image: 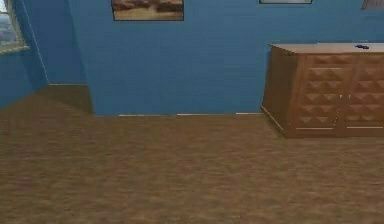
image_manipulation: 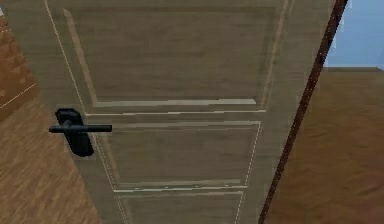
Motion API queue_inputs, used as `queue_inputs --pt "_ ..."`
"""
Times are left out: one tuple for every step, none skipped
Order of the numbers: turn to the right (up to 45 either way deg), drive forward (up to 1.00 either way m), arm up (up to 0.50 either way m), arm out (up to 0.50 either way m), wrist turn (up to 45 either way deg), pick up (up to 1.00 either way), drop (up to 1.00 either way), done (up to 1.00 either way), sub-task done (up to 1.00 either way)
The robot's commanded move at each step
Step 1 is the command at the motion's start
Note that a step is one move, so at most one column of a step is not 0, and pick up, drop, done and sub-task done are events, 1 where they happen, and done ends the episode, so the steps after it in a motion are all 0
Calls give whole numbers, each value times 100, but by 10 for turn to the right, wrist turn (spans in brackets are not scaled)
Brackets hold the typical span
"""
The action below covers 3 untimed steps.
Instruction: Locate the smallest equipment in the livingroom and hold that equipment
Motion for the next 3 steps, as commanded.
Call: queue_inputs --pt "0 75 0 0 0 0 0 0 0" --pt "420 0 0 0 0 0 0 0 0" --pt "0 25 0 0 0 0 0 0 0"
